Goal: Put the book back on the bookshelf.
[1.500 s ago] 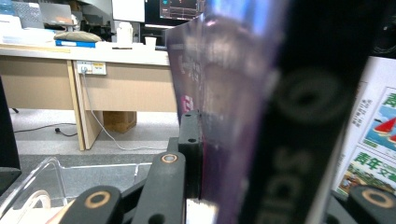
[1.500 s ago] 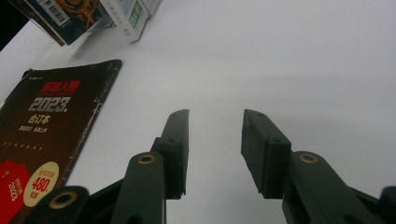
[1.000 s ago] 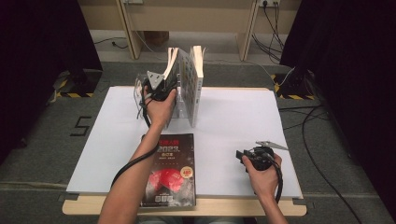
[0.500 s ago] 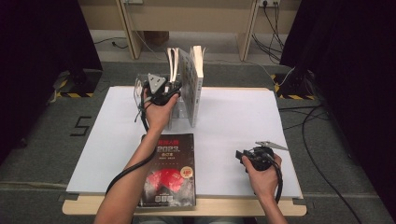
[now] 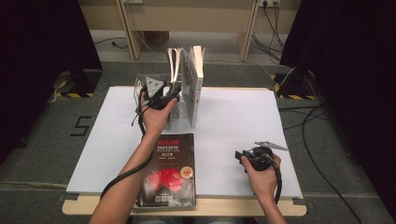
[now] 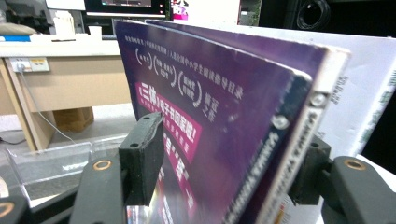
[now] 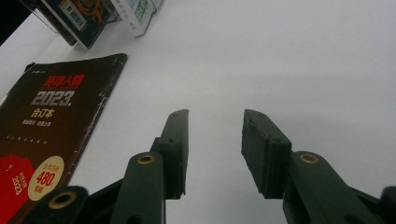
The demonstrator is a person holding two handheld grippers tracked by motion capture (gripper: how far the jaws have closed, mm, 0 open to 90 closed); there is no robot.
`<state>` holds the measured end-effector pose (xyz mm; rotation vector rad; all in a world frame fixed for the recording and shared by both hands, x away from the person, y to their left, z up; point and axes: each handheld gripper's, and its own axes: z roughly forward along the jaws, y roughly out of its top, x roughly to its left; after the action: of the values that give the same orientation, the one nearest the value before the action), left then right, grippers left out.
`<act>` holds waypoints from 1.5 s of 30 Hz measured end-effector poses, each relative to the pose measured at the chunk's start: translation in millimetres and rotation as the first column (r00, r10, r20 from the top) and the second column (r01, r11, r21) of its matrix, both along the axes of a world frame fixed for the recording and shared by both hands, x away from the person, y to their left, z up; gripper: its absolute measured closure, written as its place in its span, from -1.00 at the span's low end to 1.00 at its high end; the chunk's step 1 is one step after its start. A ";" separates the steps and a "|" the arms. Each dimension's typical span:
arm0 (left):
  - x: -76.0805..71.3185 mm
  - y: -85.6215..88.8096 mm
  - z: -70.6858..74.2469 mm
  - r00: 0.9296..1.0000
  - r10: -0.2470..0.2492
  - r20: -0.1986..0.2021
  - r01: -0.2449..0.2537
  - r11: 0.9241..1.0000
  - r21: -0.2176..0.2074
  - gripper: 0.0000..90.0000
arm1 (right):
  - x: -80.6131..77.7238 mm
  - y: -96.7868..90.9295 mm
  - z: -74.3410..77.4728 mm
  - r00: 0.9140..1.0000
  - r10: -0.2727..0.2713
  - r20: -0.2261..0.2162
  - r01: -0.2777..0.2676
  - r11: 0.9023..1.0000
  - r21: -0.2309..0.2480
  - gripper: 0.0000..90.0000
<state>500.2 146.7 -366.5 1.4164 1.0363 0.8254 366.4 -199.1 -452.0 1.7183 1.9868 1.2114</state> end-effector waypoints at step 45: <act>18.3 14.8 -13.1 0.959 0.174 -0.225 -0.204 0.971 -0.122 0.68 | 0.7 0.9 -1.8 1.000 -0.001 -0.011 0.001 1.000 -0.001 0.38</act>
<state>518.5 161.4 -379.6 1.3164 1.3865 0.7294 367.1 -198.2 -453.8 1.7290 1.9925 1.2031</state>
